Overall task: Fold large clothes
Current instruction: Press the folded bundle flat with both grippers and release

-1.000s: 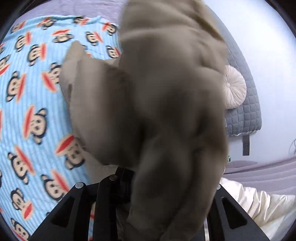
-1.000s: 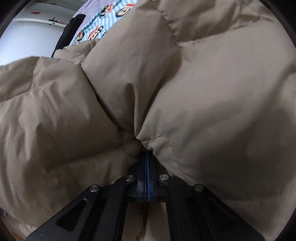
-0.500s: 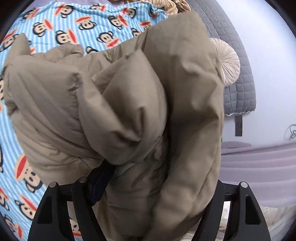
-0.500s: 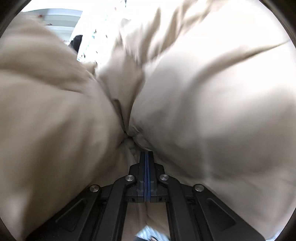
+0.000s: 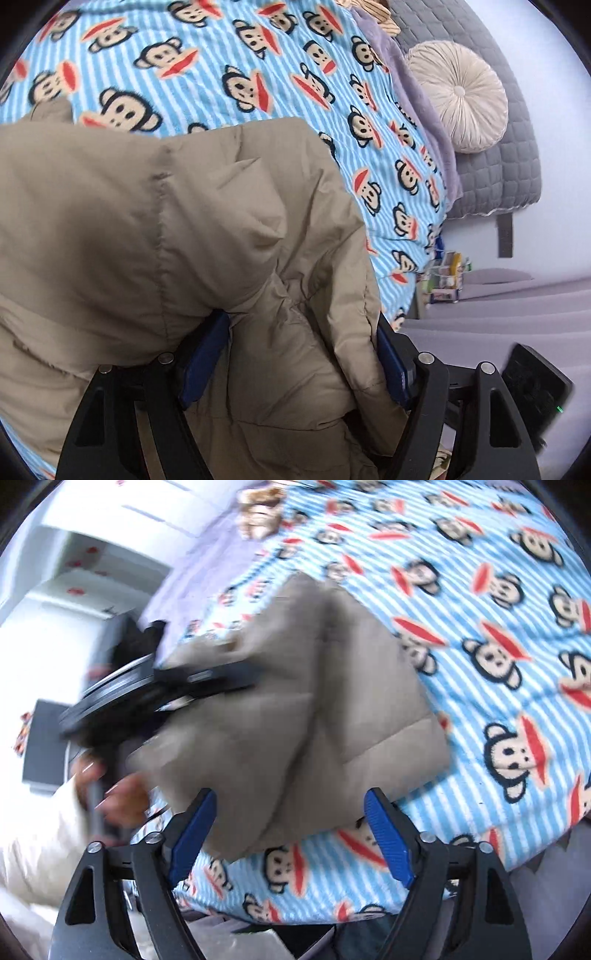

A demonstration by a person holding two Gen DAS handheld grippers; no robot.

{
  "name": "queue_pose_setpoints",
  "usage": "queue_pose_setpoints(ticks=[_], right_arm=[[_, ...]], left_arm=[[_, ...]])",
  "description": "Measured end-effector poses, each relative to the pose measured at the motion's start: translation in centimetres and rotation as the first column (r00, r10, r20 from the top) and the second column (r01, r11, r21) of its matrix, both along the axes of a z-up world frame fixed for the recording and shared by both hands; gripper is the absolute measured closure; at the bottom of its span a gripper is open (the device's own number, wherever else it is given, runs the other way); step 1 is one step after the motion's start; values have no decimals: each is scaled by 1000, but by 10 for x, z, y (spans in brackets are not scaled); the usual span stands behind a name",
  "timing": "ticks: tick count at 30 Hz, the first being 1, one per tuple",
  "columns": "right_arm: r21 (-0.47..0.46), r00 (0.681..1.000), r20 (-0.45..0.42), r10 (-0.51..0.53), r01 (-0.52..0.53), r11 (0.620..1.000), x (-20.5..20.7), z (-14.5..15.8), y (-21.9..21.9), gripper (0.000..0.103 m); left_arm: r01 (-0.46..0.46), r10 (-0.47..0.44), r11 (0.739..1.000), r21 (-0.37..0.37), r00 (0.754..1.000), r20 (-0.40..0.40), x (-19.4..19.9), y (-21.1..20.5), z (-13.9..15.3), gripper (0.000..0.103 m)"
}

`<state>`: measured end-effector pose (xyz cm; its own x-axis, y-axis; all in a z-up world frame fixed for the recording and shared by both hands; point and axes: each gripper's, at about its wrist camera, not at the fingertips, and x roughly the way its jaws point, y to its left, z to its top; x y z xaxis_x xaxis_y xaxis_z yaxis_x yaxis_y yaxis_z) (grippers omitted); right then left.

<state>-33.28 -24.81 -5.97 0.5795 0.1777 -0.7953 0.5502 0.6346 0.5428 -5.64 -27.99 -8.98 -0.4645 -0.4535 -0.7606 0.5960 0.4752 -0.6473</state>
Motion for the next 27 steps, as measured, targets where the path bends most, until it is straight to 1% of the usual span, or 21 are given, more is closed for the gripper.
queue_pose_setpoints(ticks=[1,3,4,6,8,9,10,11,12,13,14,15,16,17,18,22,24,26,27], right_arm=[[2,999,22,40,-40,999,-1,5,8,12],[13,995,34,95,-95,995,10,10,15,12],[15,994,31,109,-110,994,23,11,23,12],[11,993,27,116,-117,993,40,7,35,12],[-58,996,-21,89,-90,994,56,7,38,14],[-104,997,-34,71,-75,992,63,8,39,19],[-151,997,-47,54,-60,987,68,10,41,50],[-199,996,-78,39,-54,979,73,11,39,78],[-228,993,-110,32,-57,972,75,10,36,78],[-248,992,-122,30,-60,967,75,10,33,81],[-263,990,-134,34,-69,962,73,9,32,82],[-274,989,-146,35,-74,959,71,10,28,83],[-281,987,-155,33,-76,957,68,10,27,83],[-284,987,-162,24,-70,956,63,6,26,83],[-280,986,-165,12,-58,958,58,2,23,83],[-239,983,-172,-66,23,971,36,-21,1,83],[-226,977,-181,-112,70,972,31,-34,-10,83],[-219,971,-186,-153,111,969,25,-46,-27,83],[-210,968,-188,-168,128,969,21,-51,-35,83]], left_arm=[[12,-12,1000,3,999,29,3,-11,-6,27],[37,-37,999,4,993,111,-2,-20,2,27],[45,-43,999,-7,989,143,-2,-17,9,27],[43,-34,998,-37,973,229,-4,-7,32,27],[9,16,997,-72,943,333,3,8,52,27],[-28,58,996,-82,913,403,10,19,60,27],[-65,97,994,-85,880,466,16,32,69,27],[-117,141,990,-79,831,539,25,46,72,27],[-160,166,985,-62,791,589,32,54,72,27],[-205,180,978,-35,751,635,43,65,65,27],[-238,181,971,-2,733,656,51,72,58,27],[-263,182,964,27,734,654,60,77,47,27],[-284,193,958,43,745,639,68,79,37,27],[-294,202,955,44,750,630,71,76,30,27],[-287,199,957,40,750,631,73,74,25,27],[-227,141,973,43,730,669,56,22,7,27],[-216,132,975,45,734,666,49,-3,-5,27],[-214,127,975,56,747,653,44,-19,-12,27],[-214,122,975,64,749,651,43,-26,-15,27]])
